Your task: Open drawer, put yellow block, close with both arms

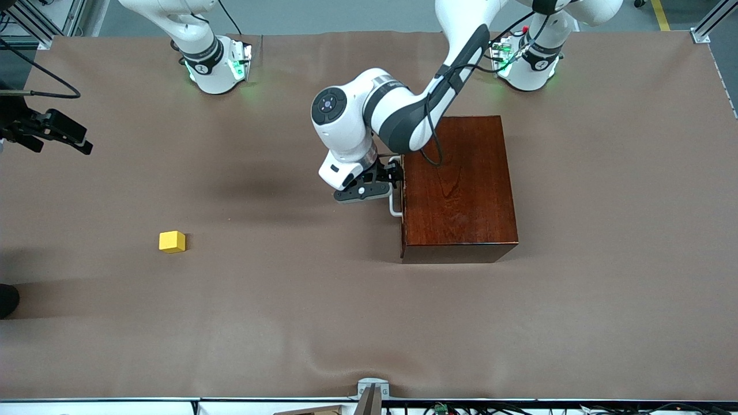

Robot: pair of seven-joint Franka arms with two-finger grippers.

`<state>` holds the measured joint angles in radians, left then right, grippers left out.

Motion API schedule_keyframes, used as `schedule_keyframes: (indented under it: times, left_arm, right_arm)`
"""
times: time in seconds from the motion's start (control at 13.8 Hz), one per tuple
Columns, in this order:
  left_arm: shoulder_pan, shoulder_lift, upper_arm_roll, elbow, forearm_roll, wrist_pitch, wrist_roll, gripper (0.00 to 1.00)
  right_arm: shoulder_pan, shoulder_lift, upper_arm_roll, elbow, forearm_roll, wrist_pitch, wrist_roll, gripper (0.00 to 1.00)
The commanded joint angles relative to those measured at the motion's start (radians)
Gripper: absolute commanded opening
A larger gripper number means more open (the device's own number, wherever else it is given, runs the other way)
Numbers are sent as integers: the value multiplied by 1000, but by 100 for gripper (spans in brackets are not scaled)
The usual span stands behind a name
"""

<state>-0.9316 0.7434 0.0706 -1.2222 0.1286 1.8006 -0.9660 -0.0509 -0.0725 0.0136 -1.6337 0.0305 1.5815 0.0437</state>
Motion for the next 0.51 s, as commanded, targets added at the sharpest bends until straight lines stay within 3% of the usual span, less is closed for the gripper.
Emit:
schedule_keyframes:
  times: [0.0,0.43]
  left_arm:
    - [-19,51,6,38,5,-27,4,100]
    - [-21,68,8,39,5,-32,-8,100]
  right_arm:
    - [-9,-4,5,5,-11,-6,-15,100]
    - [-7,-1,5,5,-12,-6,-13,100]
